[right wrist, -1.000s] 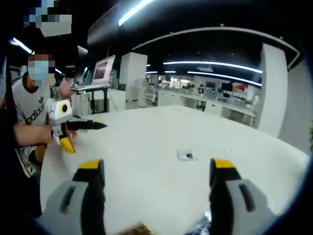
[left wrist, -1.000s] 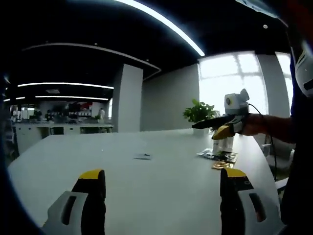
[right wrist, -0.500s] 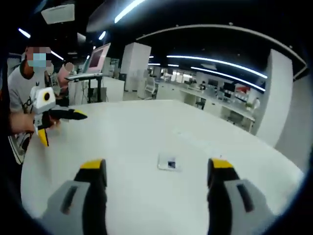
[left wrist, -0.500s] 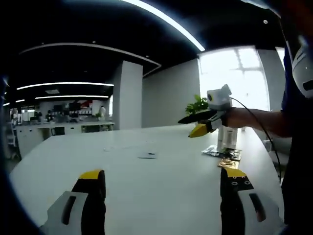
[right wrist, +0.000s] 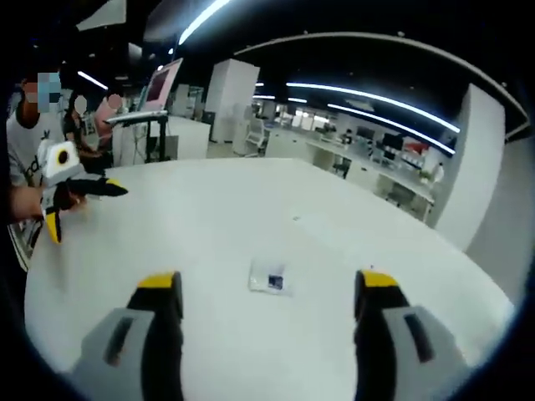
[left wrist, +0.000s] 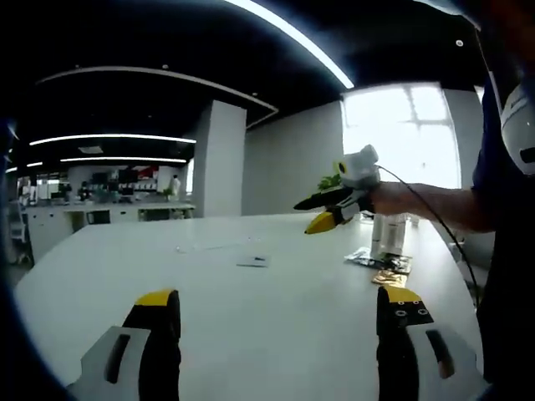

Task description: Arrange the skincare products in the storage area until every visible bottle or jar stands upright without overlapping.

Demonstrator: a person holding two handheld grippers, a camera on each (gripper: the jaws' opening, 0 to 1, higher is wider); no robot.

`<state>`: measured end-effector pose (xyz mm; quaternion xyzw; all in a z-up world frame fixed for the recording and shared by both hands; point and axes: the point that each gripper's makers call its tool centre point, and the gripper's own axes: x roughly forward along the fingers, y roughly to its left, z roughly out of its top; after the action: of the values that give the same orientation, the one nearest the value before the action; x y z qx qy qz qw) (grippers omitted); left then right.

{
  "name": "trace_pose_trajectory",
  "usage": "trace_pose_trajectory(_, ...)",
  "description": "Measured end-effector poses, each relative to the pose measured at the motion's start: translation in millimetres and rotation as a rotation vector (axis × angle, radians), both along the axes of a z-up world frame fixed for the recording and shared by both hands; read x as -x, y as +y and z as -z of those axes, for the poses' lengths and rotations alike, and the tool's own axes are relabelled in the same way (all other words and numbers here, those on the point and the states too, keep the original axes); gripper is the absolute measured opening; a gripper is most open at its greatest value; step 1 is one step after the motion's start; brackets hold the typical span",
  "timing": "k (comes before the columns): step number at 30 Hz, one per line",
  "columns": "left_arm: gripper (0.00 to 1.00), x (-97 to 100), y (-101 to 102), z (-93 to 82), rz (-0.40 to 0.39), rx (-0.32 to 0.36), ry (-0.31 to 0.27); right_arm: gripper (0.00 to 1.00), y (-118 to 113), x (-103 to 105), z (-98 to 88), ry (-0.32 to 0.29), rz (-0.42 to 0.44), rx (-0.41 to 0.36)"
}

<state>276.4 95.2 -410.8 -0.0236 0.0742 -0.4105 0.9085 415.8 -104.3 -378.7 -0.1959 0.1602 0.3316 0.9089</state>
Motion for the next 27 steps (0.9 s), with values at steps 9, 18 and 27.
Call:
trace_pose_trajectory(9,1.0,1.0,-0.1,5.8,0.0,0.004,0.007,0.76,2.5,-32.1,12.4,0.036,0.003,0.056)
trace_pose_trajectory(18,1.0,-2.9,6.2,9.2,-0.021,-0.003,0.006,0.71,10.5,-55.5,28.0,0.07,-0.003,0.117)
trace_pose_trajectory(27,1.0,-4.3,13.9,10.4,-0.045,-0.002,0.007,0.61,12.5,-65.9,43.1,0.082,-0.017,0.157)
